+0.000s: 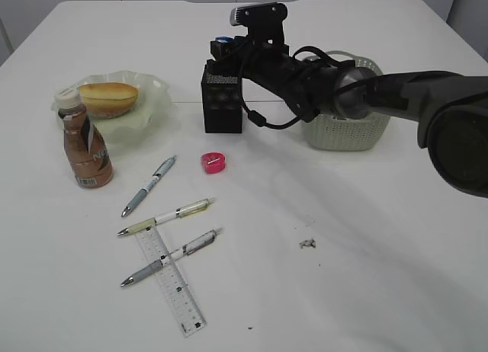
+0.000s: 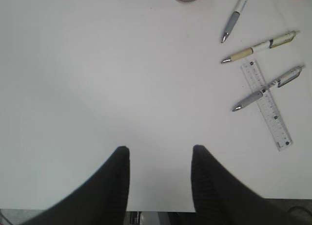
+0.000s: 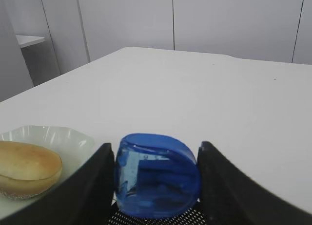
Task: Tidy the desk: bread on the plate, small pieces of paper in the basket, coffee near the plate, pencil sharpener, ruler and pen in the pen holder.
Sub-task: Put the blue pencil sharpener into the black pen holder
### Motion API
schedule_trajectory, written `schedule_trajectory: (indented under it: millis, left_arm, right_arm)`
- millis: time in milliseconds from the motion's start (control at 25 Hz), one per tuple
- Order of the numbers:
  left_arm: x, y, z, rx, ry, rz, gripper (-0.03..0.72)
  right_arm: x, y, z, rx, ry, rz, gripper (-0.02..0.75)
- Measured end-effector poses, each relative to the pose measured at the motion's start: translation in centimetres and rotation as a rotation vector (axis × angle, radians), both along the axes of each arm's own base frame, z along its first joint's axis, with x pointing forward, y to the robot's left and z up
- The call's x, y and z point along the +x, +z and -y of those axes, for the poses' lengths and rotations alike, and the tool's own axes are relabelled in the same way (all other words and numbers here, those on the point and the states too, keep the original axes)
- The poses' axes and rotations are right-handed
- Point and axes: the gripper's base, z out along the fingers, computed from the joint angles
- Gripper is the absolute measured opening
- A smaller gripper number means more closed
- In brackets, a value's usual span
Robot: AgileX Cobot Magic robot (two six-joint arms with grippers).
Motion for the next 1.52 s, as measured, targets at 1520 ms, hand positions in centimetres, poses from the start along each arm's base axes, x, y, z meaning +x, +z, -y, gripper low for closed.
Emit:
schedule_trajectory:
  millis: [1520]
  left_arm:
    - [0.0,0.0,0.03,-0.004,-0.001,0.0,0.307]
  right_arm:
    - [-0.21,0.1,-0.62,0.028,0.02,-0.023,0.522]
